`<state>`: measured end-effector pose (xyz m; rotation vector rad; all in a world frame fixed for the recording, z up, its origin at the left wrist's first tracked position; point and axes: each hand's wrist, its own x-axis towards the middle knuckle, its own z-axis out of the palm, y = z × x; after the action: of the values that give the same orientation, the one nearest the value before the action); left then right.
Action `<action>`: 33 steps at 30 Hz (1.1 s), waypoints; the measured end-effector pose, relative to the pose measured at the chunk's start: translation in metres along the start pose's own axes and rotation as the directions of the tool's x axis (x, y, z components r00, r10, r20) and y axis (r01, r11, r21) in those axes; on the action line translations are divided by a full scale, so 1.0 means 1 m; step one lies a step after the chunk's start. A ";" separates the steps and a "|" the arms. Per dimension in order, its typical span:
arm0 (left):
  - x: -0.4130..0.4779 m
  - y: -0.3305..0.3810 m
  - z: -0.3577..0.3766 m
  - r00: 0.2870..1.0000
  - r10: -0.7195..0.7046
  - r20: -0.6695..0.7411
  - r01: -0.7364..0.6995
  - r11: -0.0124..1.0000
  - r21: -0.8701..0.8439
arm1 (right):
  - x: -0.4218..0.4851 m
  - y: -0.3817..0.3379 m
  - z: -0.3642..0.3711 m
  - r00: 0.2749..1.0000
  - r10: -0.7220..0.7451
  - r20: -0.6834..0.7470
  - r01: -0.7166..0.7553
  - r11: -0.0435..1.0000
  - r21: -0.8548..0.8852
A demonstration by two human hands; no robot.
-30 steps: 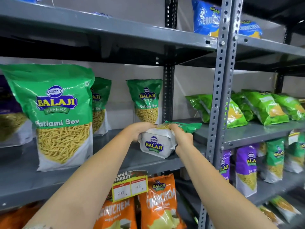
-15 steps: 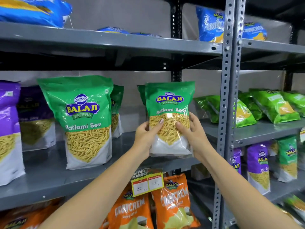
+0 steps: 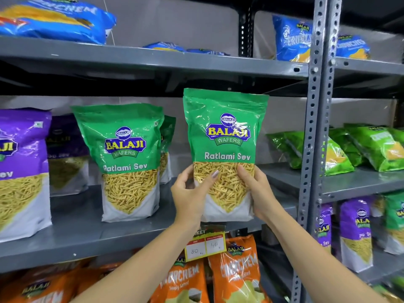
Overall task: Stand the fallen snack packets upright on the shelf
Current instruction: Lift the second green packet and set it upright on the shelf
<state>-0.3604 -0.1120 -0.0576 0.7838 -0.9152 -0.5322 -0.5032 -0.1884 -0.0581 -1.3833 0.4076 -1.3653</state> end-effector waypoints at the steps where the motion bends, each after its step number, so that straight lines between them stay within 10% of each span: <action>1: 0.001 -0.001 0.000 1.000 0.007 -0.003 -0.007 1.000 0.004 | 0.003 0.001 -0.001 1.000 -0.002 0.010 0.002 1.000 -0.003; 12: 0.060 -0.023 -0.003 0.986 0.161 0.052 -0.169 0.944 0.285 | 0.070 0.012 -0.013 0.983 0.060 0.172 -0.032 0.986 -0.163; 23: 0.060 -0.033 -0.022 0.972 -0.158 0.175 0.078 0.914 0.397 | 0.081 0.039 -0.025 0.953 0.160 0.257 -0.103 0.970 -0.222; 33: 0.069 -0.043 -0.044 0.896 -0.315 0.312 0.013 0.722 0.692 | 0.063 0.050 -0.038 0.891 0.327 0.314 -0.118 0.836 -0.535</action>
<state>-0.2911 -0.1707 -0.0732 1.4743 -1.4832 -0.5328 -0.4969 -0.2752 -0.0796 -1.9272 0.6656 -0.7690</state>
